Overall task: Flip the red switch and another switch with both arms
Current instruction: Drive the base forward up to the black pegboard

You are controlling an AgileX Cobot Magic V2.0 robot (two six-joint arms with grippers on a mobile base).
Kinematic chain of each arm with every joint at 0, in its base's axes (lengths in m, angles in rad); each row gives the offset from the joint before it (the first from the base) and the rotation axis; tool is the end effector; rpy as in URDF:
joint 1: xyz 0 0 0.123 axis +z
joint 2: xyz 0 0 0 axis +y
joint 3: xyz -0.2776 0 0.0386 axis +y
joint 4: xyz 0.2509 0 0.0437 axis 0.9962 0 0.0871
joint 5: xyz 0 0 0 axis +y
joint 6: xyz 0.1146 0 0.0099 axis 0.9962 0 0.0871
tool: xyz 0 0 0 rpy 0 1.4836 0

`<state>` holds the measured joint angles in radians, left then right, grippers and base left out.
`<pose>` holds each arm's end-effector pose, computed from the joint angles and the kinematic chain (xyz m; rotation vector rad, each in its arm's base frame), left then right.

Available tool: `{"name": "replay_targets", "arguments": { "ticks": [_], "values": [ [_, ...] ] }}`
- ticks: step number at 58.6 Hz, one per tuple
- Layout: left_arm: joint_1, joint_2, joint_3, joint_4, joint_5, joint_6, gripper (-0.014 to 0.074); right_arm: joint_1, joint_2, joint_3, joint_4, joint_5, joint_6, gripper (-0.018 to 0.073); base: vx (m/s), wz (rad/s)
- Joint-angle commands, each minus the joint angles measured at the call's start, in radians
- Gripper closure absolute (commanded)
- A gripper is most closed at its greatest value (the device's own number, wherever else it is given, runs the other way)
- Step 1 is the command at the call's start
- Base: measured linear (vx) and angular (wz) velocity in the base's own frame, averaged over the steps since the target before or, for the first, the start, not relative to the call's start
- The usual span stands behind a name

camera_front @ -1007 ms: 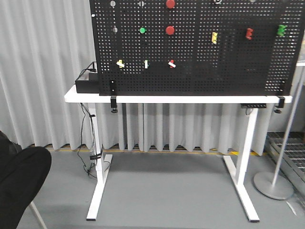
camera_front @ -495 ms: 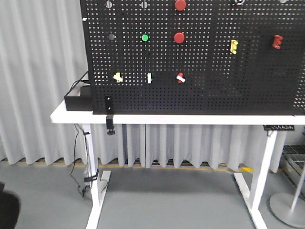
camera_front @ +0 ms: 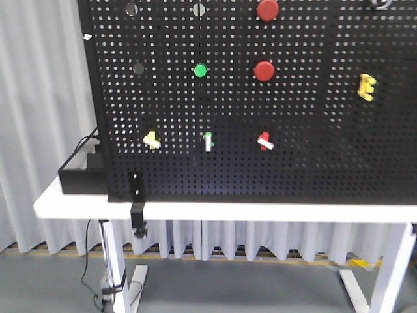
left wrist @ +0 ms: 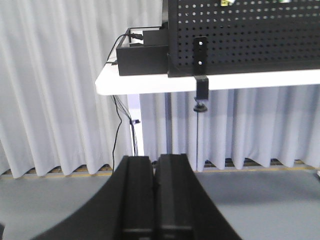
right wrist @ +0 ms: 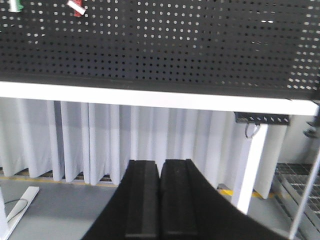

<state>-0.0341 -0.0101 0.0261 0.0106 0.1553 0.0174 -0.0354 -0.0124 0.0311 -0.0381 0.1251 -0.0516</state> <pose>0.0882 -0.0028 0.1887 0.0500 1.6541 -0.0034 0.0884 -0.0037 0.1905 -0.0403 1.6277 -0.0998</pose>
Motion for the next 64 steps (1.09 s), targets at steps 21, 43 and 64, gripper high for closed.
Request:
{"name": "replay_targets", "arguments": {
  "ticks": [21,43,64],
  "values": [
    [0.001,-0.009,0.021,-0.011,-0.084,0.0,0.0594,-0.007,-0.007,0.005,-0.004,-0.083,-0.009,0.0566,0.39,-0.02],
    [0.001,-0.009,0.021,-0.011,-0.084,0.0,0.0594,-0.007,-0.007,0.005,-0.004,-0.083,-0.009,0.0566,0.28,-0.04],
    [0.001,-0.009,0.021,-0.011,-0.084,0.0,0.0594,-0.007,-0.007,0.005,-0.004,-0.083,-0.009,0.0566,0.14,0.0]
  ]
}}
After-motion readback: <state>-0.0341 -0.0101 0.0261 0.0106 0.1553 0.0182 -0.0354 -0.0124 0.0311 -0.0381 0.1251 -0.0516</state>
